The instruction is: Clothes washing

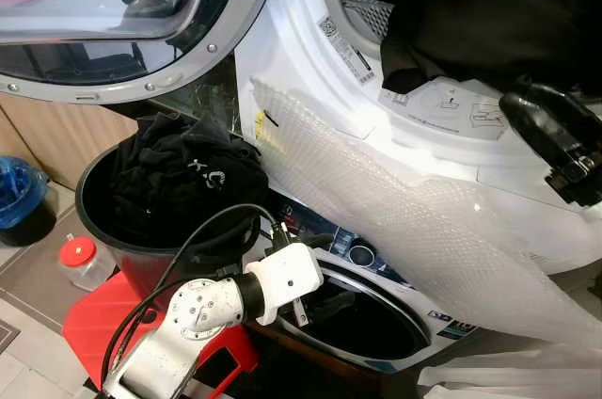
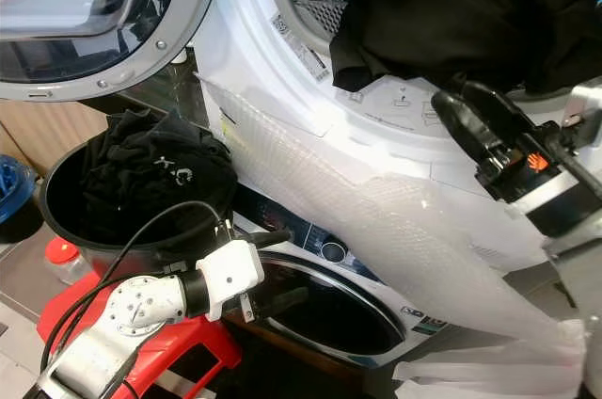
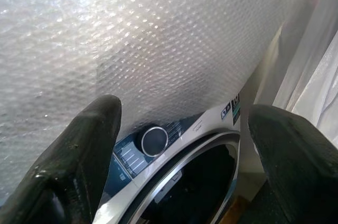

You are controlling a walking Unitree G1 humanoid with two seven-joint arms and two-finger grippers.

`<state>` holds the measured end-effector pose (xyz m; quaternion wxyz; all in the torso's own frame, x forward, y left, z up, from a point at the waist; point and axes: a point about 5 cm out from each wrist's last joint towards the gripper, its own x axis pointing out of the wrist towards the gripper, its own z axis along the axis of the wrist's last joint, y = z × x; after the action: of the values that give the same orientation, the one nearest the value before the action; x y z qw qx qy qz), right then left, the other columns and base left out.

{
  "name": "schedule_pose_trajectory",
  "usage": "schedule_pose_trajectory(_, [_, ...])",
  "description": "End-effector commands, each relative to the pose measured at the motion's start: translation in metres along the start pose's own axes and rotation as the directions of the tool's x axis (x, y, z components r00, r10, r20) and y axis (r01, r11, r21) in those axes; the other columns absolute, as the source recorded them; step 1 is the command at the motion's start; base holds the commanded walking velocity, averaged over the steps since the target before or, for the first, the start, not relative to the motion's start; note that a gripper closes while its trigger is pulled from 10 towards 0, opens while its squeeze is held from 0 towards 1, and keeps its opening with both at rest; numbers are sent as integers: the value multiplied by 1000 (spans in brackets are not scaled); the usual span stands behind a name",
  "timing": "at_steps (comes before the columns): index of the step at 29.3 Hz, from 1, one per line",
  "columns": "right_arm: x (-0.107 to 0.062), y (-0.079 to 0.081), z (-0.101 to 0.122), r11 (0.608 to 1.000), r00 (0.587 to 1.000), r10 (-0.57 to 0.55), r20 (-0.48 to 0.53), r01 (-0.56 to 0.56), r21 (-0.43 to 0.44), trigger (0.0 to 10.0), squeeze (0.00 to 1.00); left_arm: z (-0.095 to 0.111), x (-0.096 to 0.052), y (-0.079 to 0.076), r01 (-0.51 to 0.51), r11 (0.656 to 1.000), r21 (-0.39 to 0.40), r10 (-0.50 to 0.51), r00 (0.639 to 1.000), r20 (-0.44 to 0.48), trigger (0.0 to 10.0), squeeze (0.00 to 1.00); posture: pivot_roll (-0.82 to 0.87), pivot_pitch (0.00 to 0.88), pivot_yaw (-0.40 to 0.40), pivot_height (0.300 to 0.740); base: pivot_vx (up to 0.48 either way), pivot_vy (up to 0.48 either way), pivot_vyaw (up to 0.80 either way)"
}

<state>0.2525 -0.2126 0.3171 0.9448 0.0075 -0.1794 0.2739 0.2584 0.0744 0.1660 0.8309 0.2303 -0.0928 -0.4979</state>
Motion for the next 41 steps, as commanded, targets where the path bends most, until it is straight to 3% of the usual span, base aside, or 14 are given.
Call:
schedule_pose_trajectory(1, [10,13,0,997,999,31,-5,-32,-66,10000,0,3,3,-2,15,1000,6,-15,1000,6,10000,0,109,218,-111,740,0,0,0])
schedule_pose_trajectory(4, [27,14,-11,987,998,-1,-67,-10,-159,10000,0,7,4,2,0,1000,10,0,1000,15,10000,0,112,218,-112,740,0,0,0])
schedule_pose_trajectory(8, [25,15,-17,979,990,55,-130,-79,-190,10000,0,16,5,11,-8,1000,28,7,999,36,10000,0,122,220,-115,740,0,0,0])
schedule_pose_trajectory(11, [2,-5,-28,914,961,-40,-274,-75,-399,10000,0,35,-2,22,32,996,81,-37,997,63,10000,0,132,223,-118,740,0,0,0])
schedule_pose_trajectory(16, [-20,-28,-21,878,946,-135,-295,-24,-479,10000,0,52,-14,31,132,983,130,-141,988,63,10000,0,130,224,-112,740,0,0,0])
schedule_pose_trajectory(20, [-31,-41,-8,875,958,-190,-215,66,-479,10000,0,66,-22,45,210,956,204,-222,974,40,10000,0,126,219,-105,740,0,0,0])
schedule_pose_trajectory(22, [-30,-36,-6,908,977,-156,-147,83,-412,10000,0,74,-19,57,177,955,238,-195,979,55,10000,0,120,210,-100,740,0,0,0])
schedule_pose_trajectory(23, [-26,-26,-8,951,993,-100,-59,78,-299,10000,0,84,-15,68,128,962,243,-156,983,101,10000,0,117,204,-97,740,0,0,0])
schedule_pose_trajectory(27, [-21,-11,-17,984,997,-62,46,69,-167,10000,0,99,-10,80,53,968,246,-96,981,168,10000,0,122,193,-93,740,0,0,0])
schedule_pose_trajectory(28, [-16,1,-23,995,989,-59,134,69,-69,10000,0,108,-7,85,22,975,222,-71,974,216,10000,0,121,188,-91,740,0,0,0])
schedule_pose_trajectory(29, [-12,13,-28,995,967,-99,235,89,55,10000,0,117,-2,88,0,981,195,-54,961,271,10000,0,129,181,-84,740,0,0,0])
schedule_pose_trajectory(34, [-11,21,-30,972,928,-142,344,65,225,10000,0,123,3,93,-13,983,181,-42,953,299,10000,0,133,175,-76,740,0,0,0])
schedule_pose_trajectory(37, [-10,24,-34,921,889,-220,401,54,385,10000,0,128,7,97,-42,983,177,-18,946,323,10000,0,131,169,-71,740,0,0,0])
schedule_pose_trajectory(41, [-8,41,-42,862,873,-231,429,-21,507,10000,0,132,12,102,-131,977,168,66,935,348,10000,0,128,162,-70,740,0,0,0])
